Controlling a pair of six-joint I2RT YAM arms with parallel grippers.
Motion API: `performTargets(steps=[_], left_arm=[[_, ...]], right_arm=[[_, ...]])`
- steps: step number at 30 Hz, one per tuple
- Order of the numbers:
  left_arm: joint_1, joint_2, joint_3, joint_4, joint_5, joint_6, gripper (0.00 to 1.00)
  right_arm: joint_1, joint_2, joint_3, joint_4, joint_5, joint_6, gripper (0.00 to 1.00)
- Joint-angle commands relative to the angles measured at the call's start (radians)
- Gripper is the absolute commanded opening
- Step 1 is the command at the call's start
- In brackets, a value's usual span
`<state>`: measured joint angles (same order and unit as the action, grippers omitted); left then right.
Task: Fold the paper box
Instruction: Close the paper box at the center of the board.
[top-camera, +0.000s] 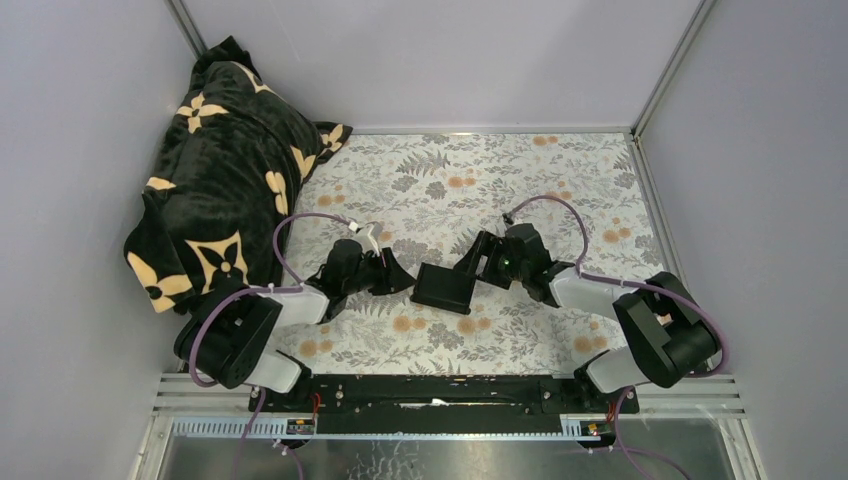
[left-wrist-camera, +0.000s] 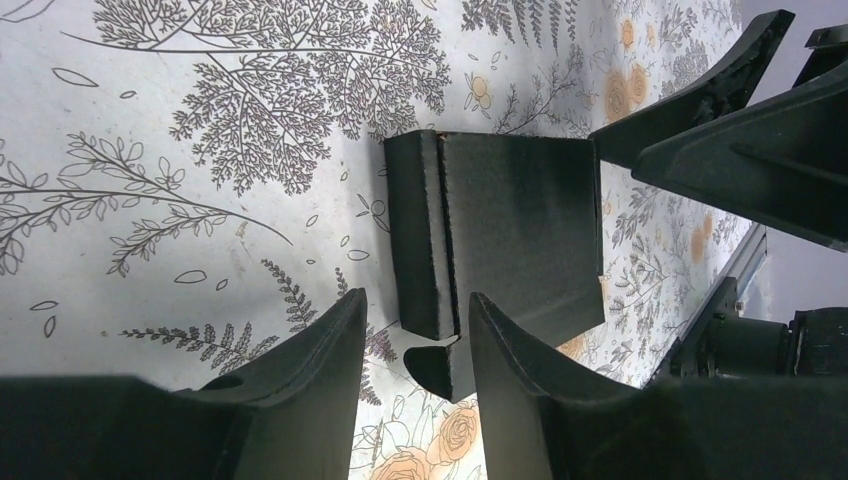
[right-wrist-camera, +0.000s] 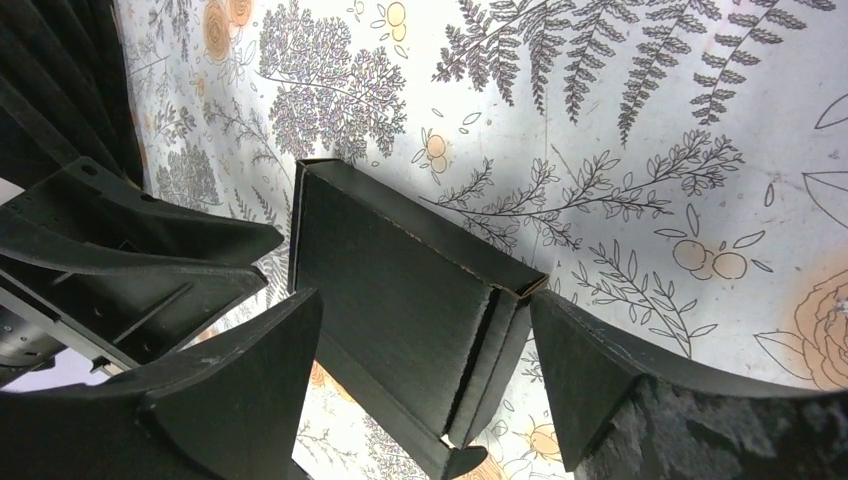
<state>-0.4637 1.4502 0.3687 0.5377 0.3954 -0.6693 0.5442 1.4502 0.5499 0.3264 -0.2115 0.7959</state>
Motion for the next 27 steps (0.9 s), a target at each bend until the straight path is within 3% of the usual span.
performTargets(steps=[1, 11, 27], left_arm=[[0.012, -0.034, -0.005, -0.009, -0.027, 0.027, 0.49], [0.013, -0.037, -0.010, -0.011, -0.042, 0.024, 0.49], [0.012, -0.028, -0.008, -0.017, -0.040, 0.023, 0.49]], right_arm=[[-0.016, -0.012, 0.042, 0.006, -0.044, -0.063, 0.84], [-0.016, -0.087, 0.007, -0.045, -0.129, -0.071, 0.84], [-0.042, 0.138, 0.191, -0.030, -0.168, -0.133, 0.84]])
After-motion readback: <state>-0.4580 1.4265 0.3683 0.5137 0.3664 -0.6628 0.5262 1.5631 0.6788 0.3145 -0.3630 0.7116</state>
